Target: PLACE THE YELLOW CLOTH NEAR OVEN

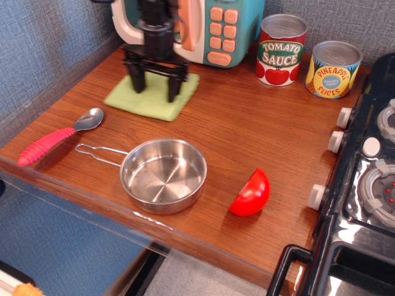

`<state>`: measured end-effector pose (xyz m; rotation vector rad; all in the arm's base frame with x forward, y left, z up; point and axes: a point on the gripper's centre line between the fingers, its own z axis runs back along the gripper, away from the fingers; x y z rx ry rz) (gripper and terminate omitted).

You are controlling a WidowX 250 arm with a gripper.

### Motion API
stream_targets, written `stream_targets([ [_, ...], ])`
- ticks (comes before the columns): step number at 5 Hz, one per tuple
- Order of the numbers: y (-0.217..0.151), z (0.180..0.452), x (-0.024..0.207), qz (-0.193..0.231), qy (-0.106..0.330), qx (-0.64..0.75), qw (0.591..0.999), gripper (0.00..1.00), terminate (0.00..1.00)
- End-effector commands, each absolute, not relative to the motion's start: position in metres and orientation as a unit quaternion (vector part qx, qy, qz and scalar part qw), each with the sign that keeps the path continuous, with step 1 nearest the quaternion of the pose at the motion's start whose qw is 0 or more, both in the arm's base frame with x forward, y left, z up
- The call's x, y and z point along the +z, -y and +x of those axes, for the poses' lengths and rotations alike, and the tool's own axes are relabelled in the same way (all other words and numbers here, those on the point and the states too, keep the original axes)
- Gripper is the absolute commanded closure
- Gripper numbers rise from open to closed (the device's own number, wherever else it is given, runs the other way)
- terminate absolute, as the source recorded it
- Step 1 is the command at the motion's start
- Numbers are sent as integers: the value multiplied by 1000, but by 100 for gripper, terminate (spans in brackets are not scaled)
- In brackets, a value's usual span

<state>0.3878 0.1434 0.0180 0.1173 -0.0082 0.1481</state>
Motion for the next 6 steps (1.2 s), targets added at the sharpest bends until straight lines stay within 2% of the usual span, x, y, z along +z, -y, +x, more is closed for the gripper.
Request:
stream_targets([
  [1, -175, 380, 43, 50, 33, 86, 995, 0, 0],
  [2, -157, 389, 54, 20, 60, 73, 995, 0, 0],
  [3, -144, 399, 91, -4, 109, 43, 993, 0, 0],
  [4, -140, 391, 120, -4, 131, 24, 991, 0, 0],
  [6, -124, 368, 128, -7, 105, -10, 994, 0, 0],
])
